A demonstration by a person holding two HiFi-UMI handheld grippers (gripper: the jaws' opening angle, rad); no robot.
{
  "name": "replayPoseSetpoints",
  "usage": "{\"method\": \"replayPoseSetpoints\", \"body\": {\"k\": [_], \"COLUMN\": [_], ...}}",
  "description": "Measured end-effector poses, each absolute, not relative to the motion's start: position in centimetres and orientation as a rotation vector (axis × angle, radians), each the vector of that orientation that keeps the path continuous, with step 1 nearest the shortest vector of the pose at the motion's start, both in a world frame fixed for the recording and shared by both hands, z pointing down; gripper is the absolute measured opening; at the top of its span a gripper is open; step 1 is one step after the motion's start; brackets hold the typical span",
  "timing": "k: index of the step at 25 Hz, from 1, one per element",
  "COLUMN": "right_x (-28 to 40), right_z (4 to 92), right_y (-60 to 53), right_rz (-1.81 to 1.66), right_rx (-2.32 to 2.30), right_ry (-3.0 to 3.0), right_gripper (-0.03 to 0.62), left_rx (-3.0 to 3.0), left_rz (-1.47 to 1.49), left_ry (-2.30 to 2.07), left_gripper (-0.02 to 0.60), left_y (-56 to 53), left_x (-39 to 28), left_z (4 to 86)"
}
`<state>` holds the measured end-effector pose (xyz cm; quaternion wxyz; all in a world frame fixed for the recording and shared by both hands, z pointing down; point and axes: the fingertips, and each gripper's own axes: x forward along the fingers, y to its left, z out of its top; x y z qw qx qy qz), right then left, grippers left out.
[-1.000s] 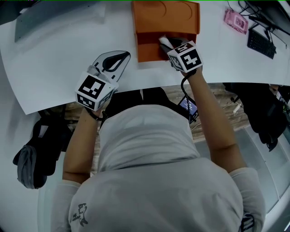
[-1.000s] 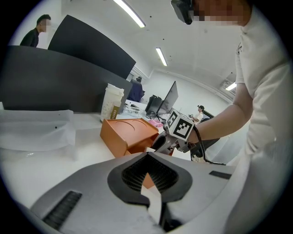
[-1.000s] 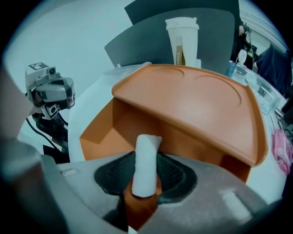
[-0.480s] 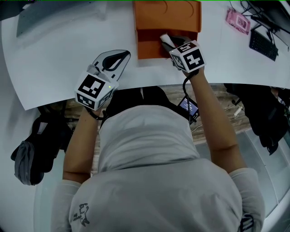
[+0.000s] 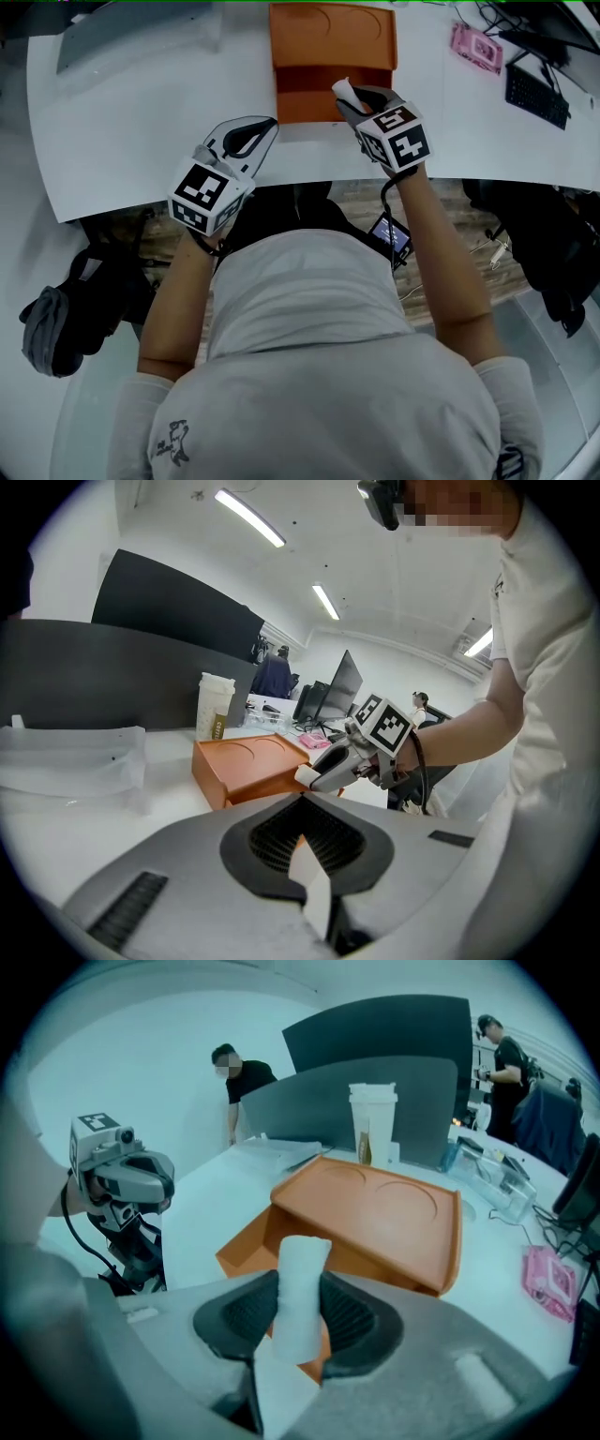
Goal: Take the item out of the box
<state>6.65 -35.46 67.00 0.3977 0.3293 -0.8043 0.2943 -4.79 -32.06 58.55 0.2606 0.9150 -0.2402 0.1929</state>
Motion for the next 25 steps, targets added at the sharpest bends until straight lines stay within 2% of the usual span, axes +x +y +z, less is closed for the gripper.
{"method": "replayPoseSetpoints", "body": {"k": [15,25], "right_x": [8.1,10.4], "right_z": [51.3,44.6], "right_y": [-30.3,-27.5], "right_rz": [0.48,0.357], "right_rx": [0.97,1.048], "right_ry": [-2.32,-2.414], "right_gripper": [0.137,0.137], "left_rx": [2.628,2.724], "left_rz": [0.419,0.329], "left_ry": [-0.83,-0.951], "left_gripper": [-0.002,-0.002], "left_y": [-26.7,-24.3], "left_x": [-1.7,-1.0], "left_z": [47.9,41.4]}}
